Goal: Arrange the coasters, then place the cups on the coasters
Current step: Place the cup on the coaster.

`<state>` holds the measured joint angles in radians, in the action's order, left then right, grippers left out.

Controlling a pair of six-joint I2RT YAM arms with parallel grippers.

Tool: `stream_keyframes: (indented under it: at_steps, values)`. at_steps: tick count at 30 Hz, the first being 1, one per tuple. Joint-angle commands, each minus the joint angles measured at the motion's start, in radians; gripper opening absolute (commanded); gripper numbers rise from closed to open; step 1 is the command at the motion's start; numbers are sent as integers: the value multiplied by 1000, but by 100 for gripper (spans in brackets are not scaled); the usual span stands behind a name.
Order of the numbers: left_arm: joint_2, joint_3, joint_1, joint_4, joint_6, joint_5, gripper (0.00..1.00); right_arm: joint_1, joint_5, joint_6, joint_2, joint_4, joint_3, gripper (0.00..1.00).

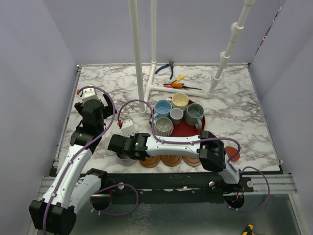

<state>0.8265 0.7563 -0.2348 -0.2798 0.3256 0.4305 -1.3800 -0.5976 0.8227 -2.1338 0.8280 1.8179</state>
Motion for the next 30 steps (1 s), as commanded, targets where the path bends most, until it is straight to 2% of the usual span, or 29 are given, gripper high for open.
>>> stream_keyframes:
  at_steps: [1, 30]
  values:
    - [-7, -10, 7, -5, 3, -22, 99, -3, -64, 28, 27, -60, -19, 0]
    - [-4, -11, 7, -5, 2, -29, 99, 1, -90, 16, 66, -97, -55, 0]
